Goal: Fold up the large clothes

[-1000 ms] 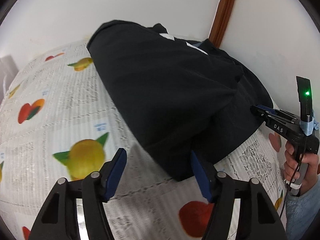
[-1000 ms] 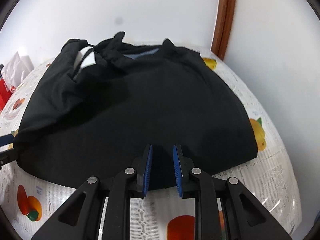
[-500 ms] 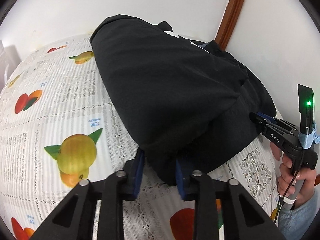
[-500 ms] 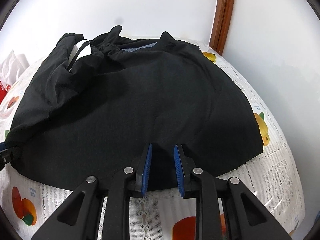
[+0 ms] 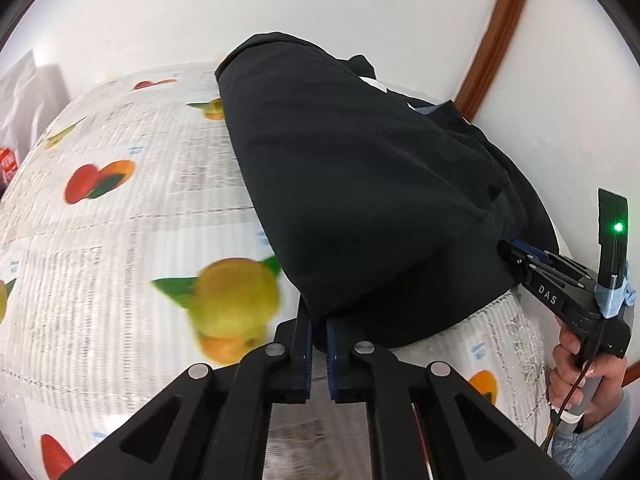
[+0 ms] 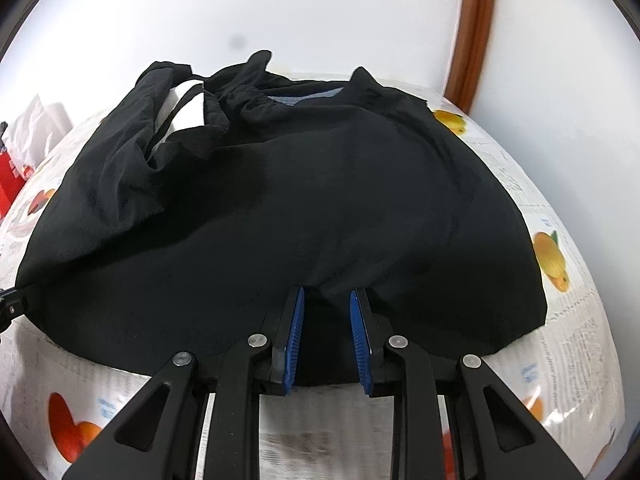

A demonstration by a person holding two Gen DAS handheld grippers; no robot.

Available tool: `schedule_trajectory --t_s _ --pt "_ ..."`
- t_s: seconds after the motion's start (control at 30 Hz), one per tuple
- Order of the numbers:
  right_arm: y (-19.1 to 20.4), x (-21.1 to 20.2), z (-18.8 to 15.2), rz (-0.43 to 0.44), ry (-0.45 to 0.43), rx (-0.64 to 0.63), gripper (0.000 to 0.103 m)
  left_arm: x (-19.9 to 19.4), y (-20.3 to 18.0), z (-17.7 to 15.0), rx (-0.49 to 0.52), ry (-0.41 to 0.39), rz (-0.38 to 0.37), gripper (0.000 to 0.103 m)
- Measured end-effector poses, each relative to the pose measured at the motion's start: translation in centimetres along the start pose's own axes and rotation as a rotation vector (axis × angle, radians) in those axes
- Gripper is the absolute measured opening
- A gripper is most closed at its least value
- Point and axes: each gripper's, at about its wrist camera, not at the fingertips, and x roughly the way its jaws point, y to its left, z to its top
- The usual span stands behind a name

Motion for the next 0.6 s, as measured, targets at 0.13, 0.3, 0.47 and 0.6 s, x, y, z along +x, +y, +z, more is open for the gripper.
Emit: schedule_trajectory --t_s 0.13,0.3,0.47,0.6 --pt "2.3 -0.1 0.3 0.032 -0.003 -0.017 0.025 -1.1 2.7 -0.3 -0.041 -0.011 0.017 0.006" --pt "6.0 -0.1 0.8 0.070 -0.006 -0.071 0.025 -2.7 6.4 -0.7 -0.090 -0.019 0.054 0.006" --pt "9.1 -0.2 1.6 0.148 0.009 -0.150 0.026 -3.6 9.2 -1.2 -0.123 -0.005 0.051 0.006" --pt "9.0 -1.9 3.2 0.310 0.028 -0.155 0.045 -4.1 10.0 -1.7 -0.106 0.006 0.008 0.009"
